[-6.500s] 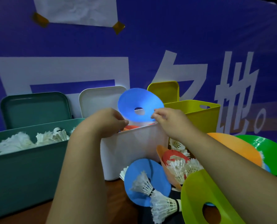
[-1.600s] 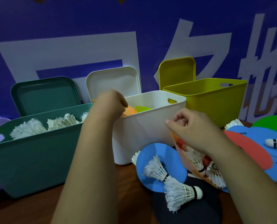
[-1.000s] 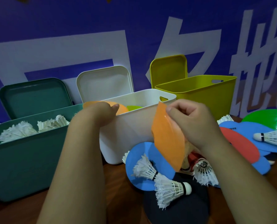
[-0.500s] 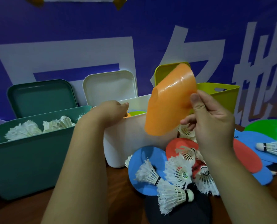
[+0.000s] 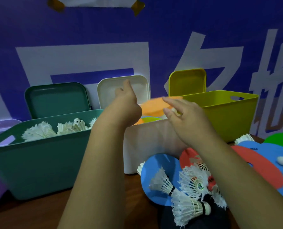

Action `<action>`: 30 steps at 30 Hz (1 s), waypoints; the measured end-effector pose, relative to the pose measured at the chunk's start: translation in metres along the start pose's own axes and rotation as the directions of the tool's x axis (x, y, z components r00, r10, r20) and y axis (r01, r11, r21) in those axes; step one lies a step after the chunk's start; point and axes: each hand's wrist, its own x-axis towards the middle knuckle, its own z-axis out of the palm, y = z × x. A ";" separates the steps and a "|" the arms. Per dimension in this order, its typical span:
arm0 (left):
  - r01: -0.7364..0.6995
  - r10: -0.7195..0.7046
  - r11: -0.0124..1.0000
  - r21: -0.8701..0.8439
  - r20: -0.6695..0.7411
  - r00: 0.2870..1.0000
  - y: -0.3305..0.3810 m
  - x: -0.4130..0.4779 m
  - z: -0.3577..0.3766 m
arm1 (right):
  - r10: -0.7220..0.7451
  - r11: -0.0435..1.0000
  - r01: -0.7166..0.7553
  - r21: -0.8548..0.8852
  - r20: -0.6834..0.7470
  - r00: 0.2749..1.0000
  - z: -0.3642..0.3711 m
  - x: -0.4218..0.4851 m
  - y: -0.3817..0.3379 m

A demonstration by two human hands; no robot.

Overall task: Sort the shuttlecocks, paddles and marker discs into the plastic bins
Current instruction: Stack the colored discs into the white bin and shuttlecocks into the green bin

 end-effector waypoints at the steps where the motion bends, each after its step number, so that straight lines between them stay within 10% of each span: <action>1: -0.009 0.009 0.999 0.049 0.008 1.000 0.000 -0.001 -0.001 | -0.007 1.000 0.007 -0.014 0.019 1.000 0.005 -0.004 0.003; 9: -0.242 0.233 0.966 0.085 0.109 0.966 0.017 -0.002 0.011 | 0.001 1.000 -0.001 0.008 -0.015 1.000 0.003 -0.037 0.011; 14: -0.237 0.231 0.971 0.010 0.194 0.953 0.032 -0.014 0.005 | 0.093 0.982 -0.126 0.142 0.220 0.971 -0.013 -0.041 0.009; 21: -0.140 0.036 0.975 0.171 0.503 0.864 0.014 -0.051 0.015 | 0.001 1.000 -0.002 0.000 0.665 0.747 -0.041 -0.045 0.003; 30: -0.227 -0.017 0.923 0.311 0.620 0.784 -0.011 -0.092 0.059 | 0.110 0.994 -0.047 -0.101 0.845 0.523 -0.047 -0.053 0.006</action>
